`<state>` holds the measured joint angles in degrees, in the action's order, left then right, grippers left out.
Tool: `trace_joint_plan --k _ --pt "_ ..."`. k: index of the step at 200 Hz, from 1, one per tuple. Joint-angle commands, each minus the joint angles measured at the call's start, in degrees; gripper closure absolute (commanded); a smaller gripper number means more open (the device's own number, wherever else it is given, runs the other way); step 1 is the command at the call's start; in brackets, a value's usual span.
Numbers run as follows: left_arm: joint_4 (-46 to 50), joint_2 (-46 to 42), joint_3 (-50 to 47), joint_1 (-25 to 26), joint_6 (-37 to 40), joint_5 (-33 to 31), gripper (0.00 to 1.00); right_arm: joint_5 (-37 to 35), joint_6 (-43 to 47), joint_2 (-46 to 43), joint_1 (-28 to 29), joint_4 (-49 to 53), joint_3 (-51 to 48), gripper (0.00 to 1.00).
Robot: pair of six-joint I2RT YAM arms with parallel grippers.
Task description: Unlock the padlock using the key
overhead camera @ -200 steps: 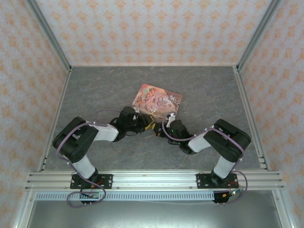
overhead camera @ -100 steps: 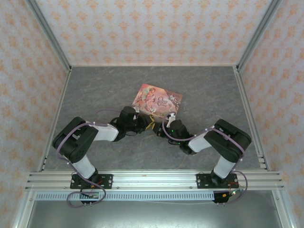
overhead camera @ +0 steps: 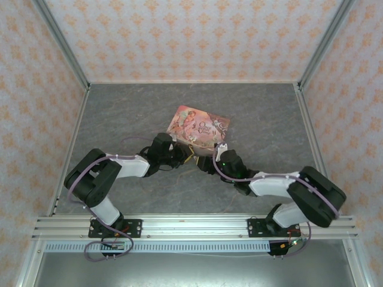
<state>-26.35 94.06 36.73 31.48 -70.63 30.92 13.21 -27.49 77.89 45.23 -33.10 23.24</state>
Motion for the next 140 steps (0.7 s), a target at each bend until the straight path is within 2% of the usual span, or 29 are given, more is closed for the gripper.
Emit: trace_joint_plan --k 1,21,61,104,140 --pt "4.46 -2.07 1.56 0.33 -0.38 -1.56 1.00 -3.22 13.11 -5.94 0.47 12.14 2.22 0.54" --pt "5.25 -2.46 2.11 0.55 -0.38 -1.56 1.00 -5.69 18.56 -11.18 0.71 14.73 2.07 0.54" --pt "6.02 -3.42 2.03 0.69 -1.22 -2.00 1.00 -7.49 28.54 -19.22 1.00 11.31 -1.79 0.56" --pt "9.02 -5.49 2.89 0.96 -2.14 -2.33 1.00 -10.32 41.28 -20.68 3.40 10.57 -2.12 0.57" --pt "10.62 -7.05 3.33 1.02 -3.42 -2.24 1.00 -12.91 46.71 -19.70 4.47 11.31 -1.59 0.54"
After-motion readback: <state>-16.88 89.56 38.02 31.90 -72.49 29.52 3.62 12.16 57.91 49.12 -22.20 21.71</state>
